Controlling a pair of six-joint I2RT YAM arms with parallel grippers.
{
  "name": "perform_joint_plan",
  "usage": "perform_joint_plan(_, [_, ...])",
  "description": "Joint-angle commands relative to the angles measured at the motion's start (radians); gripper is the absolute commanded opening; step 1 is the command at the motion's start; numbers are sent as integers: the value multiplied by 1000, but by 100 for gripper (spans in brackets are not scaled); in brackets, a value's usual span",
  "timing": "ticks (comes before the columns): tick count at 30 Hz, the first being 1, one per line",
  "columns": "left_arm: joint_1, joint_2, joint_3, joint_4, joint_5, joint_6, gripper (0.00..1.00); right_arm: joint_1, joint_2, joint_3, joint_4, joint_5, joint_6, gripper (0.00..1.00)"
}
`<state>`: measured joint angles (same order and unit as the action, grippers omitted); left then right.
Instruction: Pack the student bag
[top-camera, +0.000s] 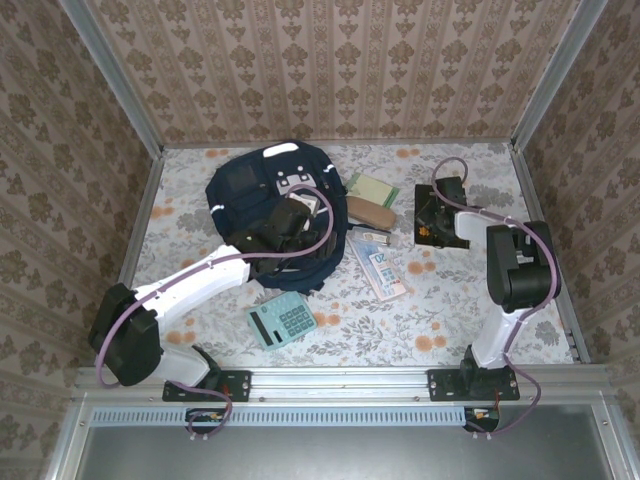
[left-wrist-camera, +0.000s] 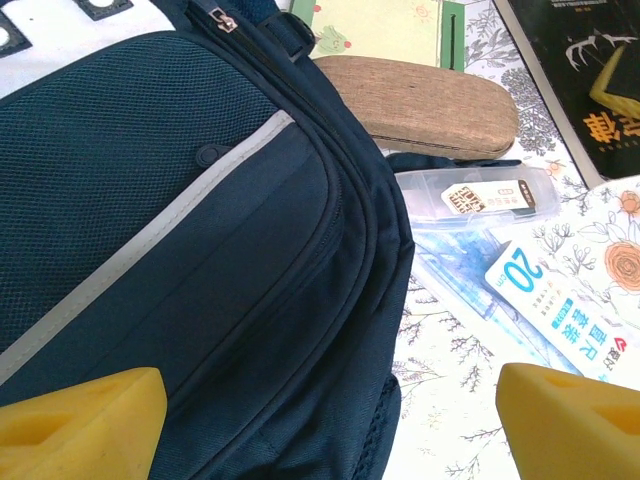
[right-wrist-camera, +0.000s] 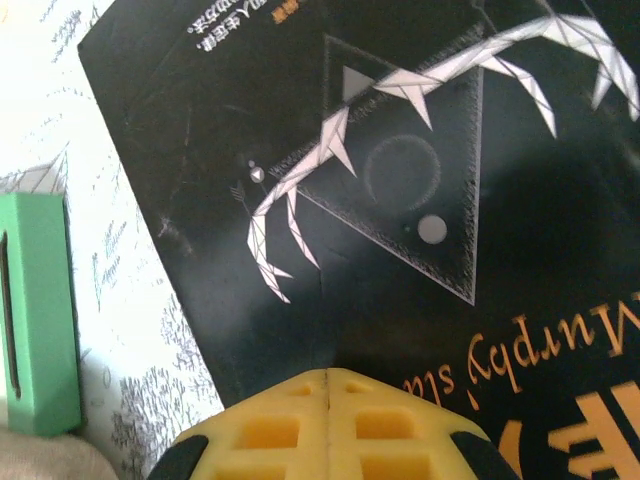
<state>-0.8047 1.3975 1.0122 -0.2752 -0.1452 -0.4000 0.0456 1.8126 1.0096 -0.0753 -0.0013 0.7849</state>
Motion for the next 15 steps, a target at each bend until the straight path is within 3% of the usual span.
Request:
perform_joint_plan(1, [-7,0,0,-2,-34,9,87,9,-65,-105,-70,-31,20,0])
perform_joint_plan(9, [-45,21,11,7,-32,16,87,77,-347,-393,1,-109,94,0])
perform_joint_plan(13, [-82,53,26,4,-59,39,86,94,-470,-415,-61,-125,49,0])
perform_joint_plan(15, [-98,81,43,2,-59,39,84,86,-550,-402,-141,-57,-2,1])
